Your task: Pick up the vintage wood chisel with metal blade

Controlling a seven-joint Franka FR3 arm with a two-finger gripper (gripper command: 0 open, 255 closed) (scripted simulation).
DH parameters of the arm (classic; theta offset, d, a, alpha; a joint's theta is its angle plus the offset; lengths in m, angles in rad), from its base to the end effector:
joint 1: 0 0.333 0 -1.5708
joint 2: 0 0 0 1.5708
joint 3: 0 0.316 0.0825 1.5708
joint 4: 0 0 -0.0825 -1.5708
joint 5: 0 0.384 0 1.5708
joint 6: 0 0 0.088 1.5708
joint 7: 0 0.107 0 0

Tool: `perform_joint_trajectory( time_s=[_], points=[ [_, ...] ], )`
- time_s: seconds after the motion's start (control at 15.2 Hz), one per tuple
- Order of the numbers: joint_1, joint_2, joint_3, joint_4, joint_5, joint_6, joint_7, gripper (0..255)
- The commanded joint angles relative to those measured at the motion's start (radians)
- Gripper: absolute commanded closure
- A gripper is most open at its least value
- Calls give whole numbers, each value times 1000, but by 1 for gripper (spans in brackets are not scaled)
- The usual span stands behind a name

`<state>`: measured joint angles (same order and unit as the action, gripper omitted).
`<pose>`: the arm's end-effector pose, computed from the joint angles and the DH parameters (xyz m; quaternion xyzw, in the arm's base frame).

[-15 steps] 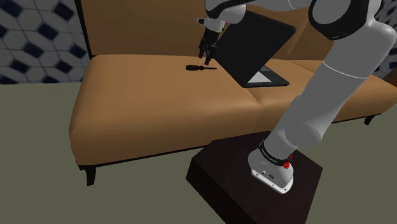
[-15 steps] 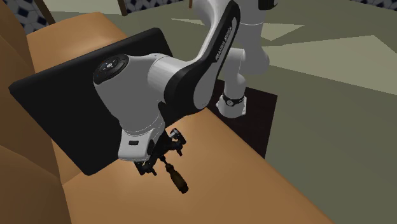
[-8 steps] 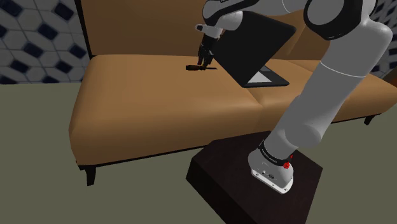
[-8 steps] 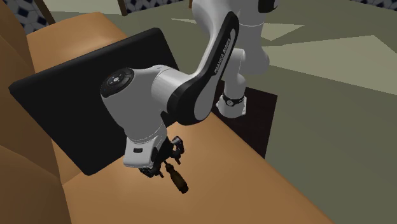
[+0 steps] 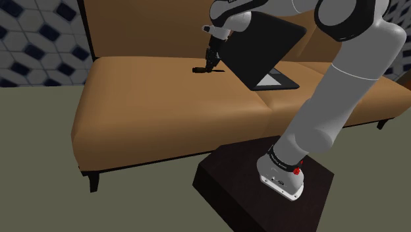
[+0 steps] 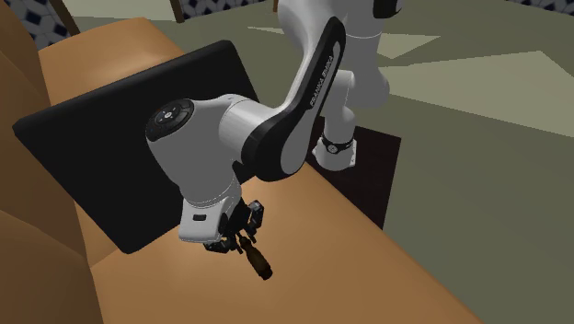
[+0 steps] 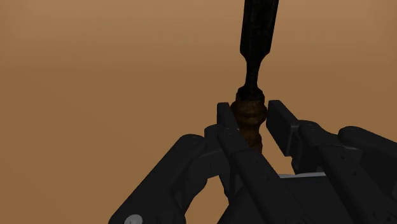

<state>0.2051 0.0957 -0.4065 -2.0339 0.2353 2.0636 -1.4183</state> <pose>0.5544 -0.0972 0.3986 -0.8493 -0.5207 -0.0409 0.0774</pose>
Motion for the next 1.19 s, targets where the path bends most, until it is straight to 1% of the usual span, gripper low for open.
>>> perform_joint_trajectory(
  time_s=[0.0,0.99,1.12],
  points=[
    [0,1,0,-1,0,1,-1,255],
    [2,-64,-3,129,-45,-183,52,255],
    [2,-65,-3,131,-45,-185,53,255]
  ],
)
